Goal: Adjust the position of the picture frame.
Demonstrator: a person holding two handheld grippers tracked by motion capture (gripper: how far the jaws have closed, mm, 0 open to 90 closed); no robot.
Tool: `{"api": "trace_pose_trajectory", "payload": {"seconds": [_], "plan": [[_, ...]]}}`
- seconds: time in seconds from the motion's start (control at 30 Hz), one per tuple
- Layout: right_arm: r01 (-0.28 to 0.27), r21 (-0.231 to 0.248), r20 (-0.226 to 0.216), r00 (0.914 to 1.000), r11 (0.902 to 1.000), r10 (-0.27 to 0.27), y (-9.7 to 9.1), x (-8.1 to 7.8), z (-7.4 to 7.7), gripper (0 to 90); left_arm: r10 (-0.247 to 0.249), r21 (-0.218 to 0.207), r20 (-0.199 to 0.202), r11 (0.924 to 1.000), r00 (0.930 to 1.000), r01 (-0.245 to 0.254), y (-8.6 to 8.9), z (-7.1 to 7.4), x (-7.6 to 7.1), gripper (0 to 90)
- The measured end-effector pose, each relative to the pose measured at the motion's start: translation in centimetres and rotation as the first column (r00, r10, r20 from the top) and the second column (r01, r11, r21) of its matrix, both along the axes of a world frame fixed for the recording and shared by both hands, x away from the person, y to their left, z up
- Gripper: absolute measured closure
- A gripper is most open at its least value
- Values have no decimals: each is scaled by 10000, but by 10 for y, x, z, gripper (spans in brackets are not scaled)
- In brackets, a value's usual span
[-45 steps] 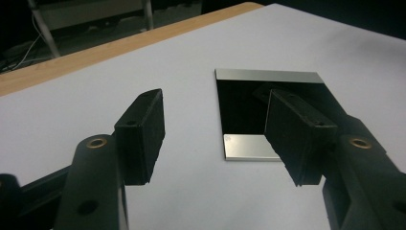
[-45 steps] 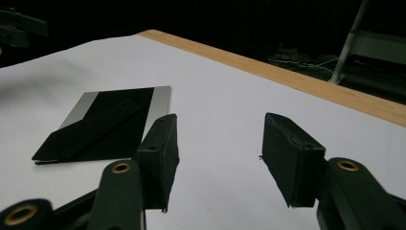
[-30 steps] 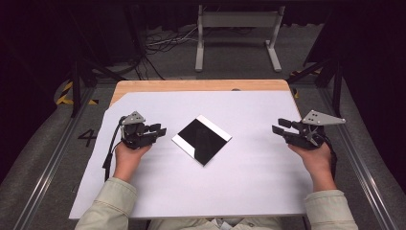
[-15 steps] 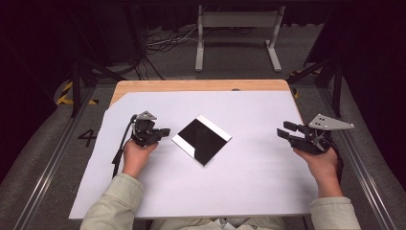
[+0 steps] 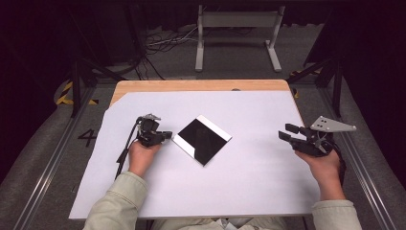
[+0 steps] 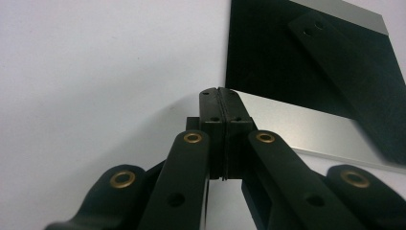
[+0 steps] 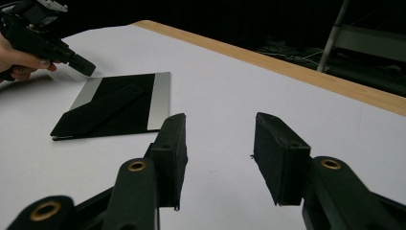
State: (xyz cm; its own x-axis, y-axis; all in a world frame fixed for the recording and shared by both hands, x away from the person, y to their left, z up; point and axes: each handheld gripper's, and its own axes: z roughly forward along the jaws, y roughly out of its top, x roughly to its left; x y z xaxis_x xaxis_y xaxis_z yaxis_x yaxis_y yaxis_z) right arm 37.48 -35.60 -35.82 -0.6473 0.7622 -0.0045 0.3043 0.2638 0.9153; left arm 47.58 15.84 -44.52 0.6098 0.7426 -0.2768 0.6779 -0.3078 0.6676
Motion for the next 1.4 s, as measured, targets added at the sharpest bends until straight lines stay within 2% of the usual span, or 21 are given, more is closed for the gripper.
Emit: {"api": "trace_pose_trajectory", "payload": {"seconds": [0.33,0.47,0.53,0.6,0.9,1.2,1.4], "plan": [[10,10,53,10000,10000,-10,-1,-1,1,536,0,-377,-279,9993,9996,-11,1,-3,2,899],[13,69,25,10000,10000,-13,-1,0,1,535,-47,-255,-218,9997,9998,41,0,-2,1,899],[-6,106,20,10000,9999,6,-1,-1,1,536,-150,-443,-303,9989,9994,136,0,-2,1,900],[-14,115,25,10000,9999,14,-1,-1,1,535,-120,-323,-227,9994,9997,112,-1,-2,0,900],[-31,141,49,10000,9999,31,-1,0,2,528,-603,-324,-500,9977,9969,587,-5,0,-4,900],[-119,162,66,9999,9998,118,2,2,3,527,-1453,-162,-668,9894,9871,1445,-17,2,-12,900],[-136,224,33,9999,9997,135,2,2,3,516,-2087,-237,-817,9780,9746,2075,-23,2,-15,900]]}}
